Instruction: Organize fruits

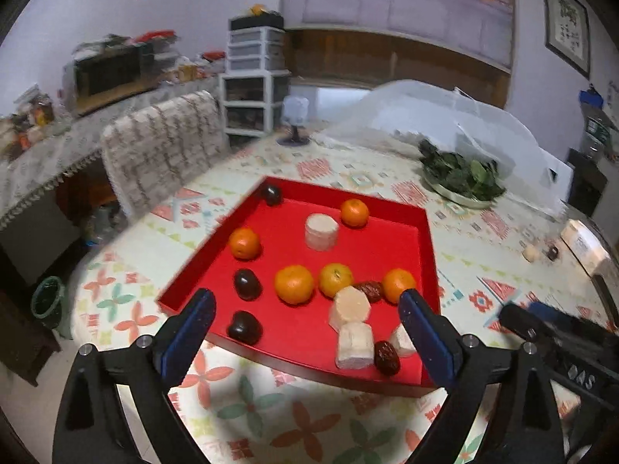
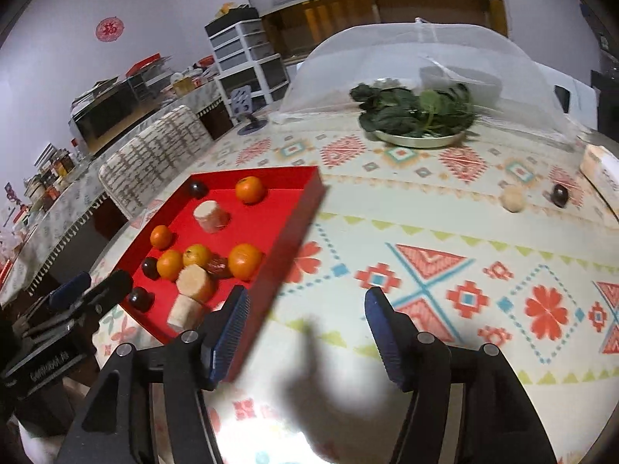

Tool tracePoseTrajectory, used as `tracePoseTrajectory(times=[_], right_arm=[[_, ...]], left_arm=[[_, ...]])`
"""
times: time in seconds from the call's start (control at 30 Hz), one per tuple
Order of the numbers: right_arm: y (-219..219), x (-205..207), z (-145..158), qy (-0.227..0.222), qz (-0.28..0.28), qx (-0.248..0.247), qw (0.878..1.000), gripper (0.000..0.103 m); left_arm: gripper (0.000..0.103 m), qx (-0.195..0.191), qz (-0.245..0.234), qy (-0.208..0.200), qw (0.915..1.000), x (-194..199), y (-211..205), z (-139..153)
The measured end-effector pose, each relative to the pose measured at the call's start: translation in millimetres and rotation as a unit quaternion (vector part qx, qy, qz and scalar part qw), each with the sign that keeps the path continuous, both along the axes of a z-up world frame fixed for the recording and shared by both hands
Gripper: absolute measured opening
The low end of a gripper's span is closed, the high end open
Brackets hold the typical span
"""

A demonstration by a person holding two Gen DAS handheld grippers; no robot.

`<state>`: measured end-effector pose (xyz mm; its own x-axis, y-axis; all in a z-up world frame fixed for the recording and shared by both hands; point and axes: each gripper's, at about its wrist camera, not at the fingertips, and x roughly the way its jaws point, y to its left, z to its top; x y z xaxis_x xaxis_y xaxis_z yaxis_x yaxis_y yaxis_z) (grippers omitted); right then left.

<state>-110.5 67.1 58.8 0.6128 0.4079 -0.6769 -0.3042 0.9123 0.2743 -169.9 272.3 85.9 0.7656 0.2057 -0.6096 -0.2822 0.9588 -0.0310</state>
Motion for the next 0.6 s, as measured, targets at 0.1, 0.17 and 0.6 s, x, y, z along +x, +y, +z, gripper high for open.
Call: tracePoseTrajectory(times=[0.1,0.17,0.6], right_arm=[[-8,-9,1,-0.008,0.001,-0.001,1.0,0.067],[-8,-16,2,-0.011,0.009,0.001,1.0,0.067],[2,-50,0,-0.037,0.05,-0.03,0.998,0.075]], left_arm=[[0.097,0.082,0.091,-0.048,0.9914,-19,-11,22],[0.103,0.124,0.138,-0.082,0.9792,-34,-19,36],[0.103,0.055,0.108,-0.034,0.992,-45,-31,22]])
